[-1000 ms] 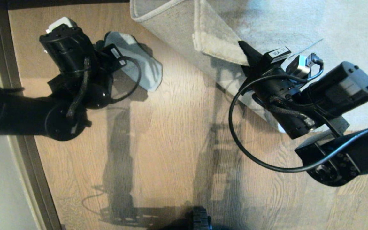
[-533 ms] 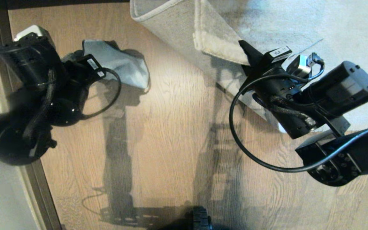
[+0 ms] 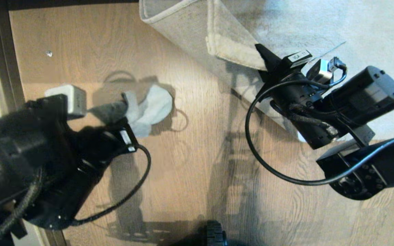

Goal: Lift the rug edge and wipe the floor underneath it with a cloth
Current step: Wipe the floor under the carpet with a rag

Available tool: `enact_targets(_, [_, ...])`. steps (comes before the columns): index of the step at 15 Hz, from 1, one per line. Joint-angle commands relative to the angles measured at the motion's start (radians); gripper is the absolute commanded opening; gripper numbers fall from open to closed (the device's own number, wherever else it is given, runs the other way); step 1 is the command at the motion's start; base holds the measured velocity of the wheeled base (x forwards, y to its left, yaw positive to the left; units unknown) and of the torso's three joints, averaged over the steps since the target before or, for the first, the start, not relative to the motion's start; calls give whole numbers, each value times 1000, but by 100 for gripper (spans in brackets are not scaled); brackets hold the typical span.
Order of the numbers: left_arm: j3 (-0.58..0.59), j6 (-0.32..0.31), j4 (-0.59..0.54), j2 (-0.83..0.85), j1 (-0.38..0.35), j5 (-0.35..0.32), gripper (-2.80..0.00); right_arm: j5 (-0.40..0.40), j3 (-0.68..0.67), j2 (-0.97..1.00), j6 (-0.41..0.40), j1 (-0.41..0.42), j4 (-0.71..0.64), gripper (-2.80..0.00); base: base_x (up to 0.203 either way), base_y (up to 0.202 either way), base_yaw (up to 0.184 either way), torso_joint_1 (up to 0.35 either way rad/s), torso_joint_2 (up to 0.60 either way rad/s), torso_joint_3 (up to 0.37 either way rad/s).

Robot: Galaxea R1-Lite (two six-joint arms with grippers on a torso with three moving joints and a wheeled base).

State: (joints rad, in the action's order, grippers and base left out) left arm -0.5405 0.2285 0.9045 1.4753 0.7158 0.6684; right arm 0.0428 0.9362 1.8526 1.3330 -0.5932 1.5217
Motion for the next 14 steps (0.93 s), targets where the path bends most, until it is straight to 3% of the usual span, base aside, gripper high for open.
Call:
enact_targets(1, [52,-2,8,49,149,20,-280,0,3,2,8,0,48,-280,0,0,0,0,0,0])
enact_targets(4, [8,-4,11,163,248,27,-280,2,0,2,8,0,48,-280,0,0,0,0,0,0])
enact_targets(6, [-54,-3,10,223,275,28,-280,2,0,4,8,0,48,-280,0,0,0,0,0,0])
enact_targets(12, [-205,3,11,301,273,28,-280,0,1,2,8,1,48,-280,0,0,0,0,0,0])
enact_targets(14, [-241,3,11,311,240,27,-280,-21,0,2,7,1,48,-280,0,0,0,0,0,0])
